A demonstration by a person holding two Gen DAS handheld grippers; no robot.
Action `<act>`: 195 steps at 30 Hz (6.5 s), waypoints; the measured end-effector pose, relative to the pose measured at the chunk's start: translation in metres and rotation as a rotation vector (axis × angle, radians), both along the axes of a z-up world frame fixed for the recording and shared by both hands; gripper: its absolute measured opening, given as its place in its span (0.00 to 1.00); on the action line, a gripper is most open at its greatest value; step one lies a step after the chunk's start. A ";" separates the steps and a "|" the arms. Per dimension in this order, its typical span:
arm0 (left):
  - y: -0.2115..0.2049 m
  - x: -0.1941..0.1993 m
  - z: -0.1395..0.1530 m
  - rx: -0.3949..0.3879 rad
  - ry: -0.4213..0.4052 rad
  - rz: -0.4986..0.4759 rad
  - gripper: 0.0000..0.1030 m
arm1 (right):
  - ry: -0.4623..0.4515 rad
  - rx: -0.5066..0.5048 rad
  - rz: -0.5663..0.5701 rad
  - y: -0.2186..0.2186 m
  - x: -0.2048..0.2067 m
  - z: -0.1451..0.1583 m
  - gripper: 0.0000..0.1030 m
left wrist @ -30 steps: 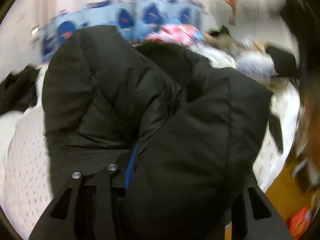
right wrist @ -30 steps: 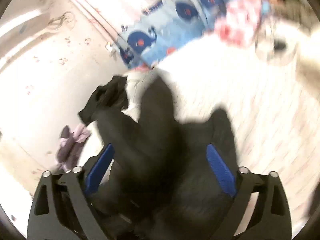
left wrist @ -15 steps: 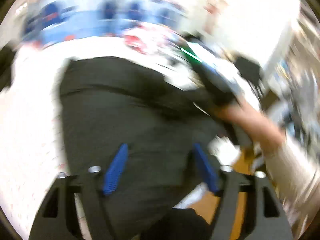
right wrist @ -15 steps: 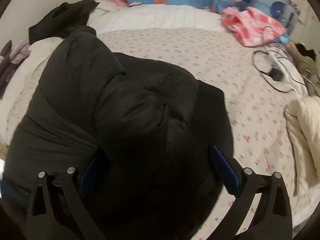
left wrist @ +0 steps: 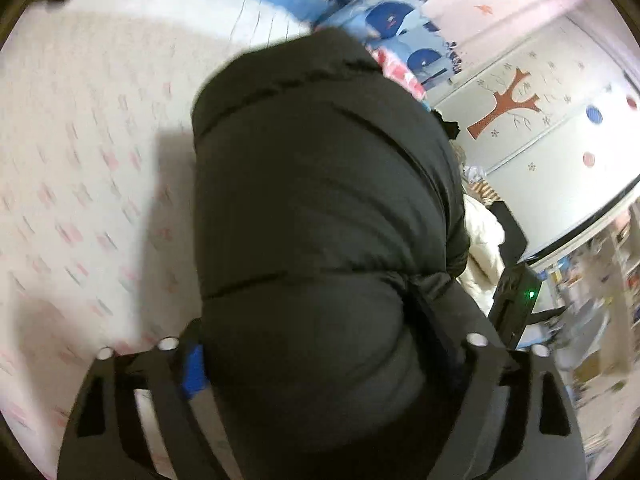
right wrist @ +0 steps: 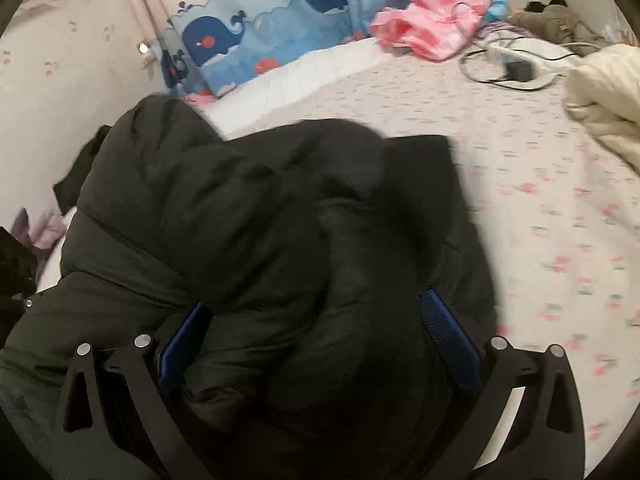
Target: Fold large clothes
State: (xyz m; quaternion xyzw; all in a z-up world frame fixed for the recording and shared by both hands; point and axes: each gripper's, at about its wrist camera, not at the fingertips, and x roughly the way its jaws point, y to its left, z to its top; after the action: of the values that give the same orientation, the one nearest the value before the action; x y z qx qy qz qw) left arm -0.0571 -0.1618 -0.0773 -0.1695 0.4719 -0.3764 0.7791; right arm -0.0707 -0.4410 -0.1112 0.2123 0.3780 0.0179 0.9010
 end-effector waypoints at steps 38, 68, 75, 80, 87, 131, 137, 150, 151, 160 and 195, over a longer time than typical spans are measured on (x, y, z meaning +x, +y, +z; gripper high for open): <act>0.112 0.092 -0.007 0.469 -0.173 0.062 0.84 | 0.198 0.089 0.226 0.126 0.166 -0.005 0.94; 0.069 -0.061 0.039 0.678 -0.364 0.075 0.82 | 0.320 -0.385 0.355 0.163 -0.048 0.026 0.93; 0.087 -0.119 0.070 0.725 -0.476 0.213 0.91 | 0.144 -0.290 0.247 0.167 -0.112 0.084 0.93; 0.105 -0.146 0.090 0.714 -0.488 0.270 0.93 | 0.152 -0.274 0.273 0.200 -0.127 0.085 0.93; 0.117 -0.167 0.097 0.669 -0.435 0.332 0.93 | -0.001 -0.245 0.174 0.196 -0.183 0.110 0.93; 0.126 -0.255 0.127 0.644 -0.478 0.356 0.93 | -0.081 -0.410 0.051 0.243 -0.276 0.164 0.93; 0.127 -0.263 0.130 0.637 -0.486 0.363 0.93 | -0.086 -0.420 0.052 0.248 -0.284 0.168 0.93; 0.136 -0.272 0.132 0.637 -0.490 0.396 0.93 | -0.097 -0.416 0.071 0.255 -0.292 0.170 0.93; 0.137 -0.271 0.132 0.636 -0.489 0.395 0.93 | -0.097 -0.416 0.073 0.255 -0.293 0.171 0.93; 0.137 -0.276 0.129 0.638 -0.471 0.400 0.93 | -0.091 -0.414 0.086 0.259 -0.290 0.171 0.93; 0.138 -0.252 0.104 0.660 -0.352 0.401 0.93 | -0.015 -0.518 0.078 0.264 -0.270 0.151 0.93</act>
State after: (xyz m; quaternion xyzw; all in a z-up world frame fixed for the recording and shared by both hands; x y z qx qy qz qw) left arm -0.3096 -0.0234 0.0268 0.0678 0.3845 -0.0693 0.9180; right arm -0.3409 -0.1770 0.0396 -0.0404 0.3710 -0.0433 0.9267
